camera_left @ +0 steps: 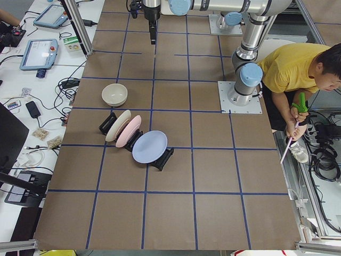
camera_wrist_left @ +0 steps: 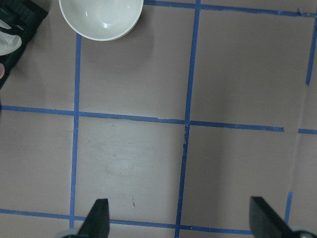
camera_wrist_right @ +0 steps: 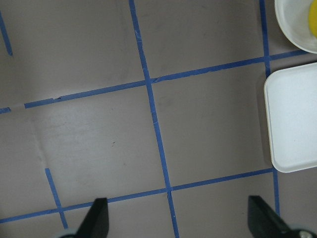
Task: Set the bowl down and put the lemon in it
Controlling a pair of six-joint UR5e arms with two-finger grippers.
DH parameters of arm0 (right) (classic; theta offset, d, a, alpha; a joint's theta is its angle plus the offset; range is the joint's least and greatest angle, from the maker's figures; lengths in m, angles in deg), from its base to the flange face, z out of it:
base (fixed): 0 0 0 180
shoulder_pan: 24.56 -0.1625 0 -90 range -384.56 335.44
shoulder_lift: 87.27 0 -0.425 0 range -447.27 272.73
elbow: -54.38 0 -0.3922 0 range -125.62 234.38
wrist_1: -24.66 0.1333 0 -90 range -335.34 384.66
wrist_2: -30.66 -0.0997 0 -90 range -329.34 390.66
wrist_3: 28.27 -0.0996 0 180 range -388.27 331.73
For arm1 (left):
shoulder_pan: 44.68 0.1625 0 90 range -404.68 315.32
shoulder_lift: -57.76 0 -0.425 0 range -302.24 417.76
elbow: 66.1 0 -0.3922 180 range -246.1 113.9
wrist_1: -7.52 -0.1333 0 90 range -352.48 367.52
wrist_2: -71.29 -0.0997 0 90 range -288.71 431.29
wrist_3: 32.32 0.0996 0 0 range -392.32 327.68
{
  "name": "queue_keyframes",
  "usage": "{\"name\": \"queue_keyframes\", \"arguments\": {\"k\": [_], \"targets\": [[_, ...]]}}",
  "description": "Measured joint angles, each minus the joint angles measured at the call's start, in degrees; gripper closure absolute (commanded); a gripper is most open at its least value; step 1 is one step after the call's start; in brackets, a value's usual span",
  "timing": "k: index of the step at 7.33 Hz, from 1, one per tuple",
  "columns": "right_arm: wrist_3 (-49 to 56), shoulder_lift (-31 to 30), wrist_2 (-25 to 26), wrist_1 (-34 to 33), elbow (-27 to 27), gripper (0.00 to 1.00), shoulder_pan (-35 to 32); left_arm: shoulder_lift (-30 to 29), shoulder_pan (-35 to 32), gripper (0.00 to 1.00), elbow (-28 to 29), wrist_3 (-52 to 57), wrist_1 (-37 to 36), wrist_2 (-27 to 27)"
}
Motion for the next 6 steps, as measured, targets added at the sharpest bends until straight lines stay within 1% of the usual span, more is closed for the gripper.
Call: {"name": "queue_keyframes", "arguments": {"k": [2, 3, 4, 6], "targets": [[0.05, -0.03, 0.04, 0.23, 0.0, 0.0, 0.0, -0.23, 0.03, 0.0, 0.33, 1.0, 0.46, -0.11], [0.37, -0.04, 0.39, 1.07, -0.03, 0.0, 0.04, -1.51, 1.32, 0.0, 0.86, 3.57, -0.93, -0.02], [0.77, -0.02, 0.93, 2.08, -0.08, 0.0, 0.11, -4.58, 4.37, 0.0, 1.81, 6.7, -3.42, 0.72], [0.97, 0.32, 1.65, 2.49, -0.03, 0.0, 1.03, -12.69, 11.5, 0.0, 3.13, 12.99, -9.14, 4.33]]}}
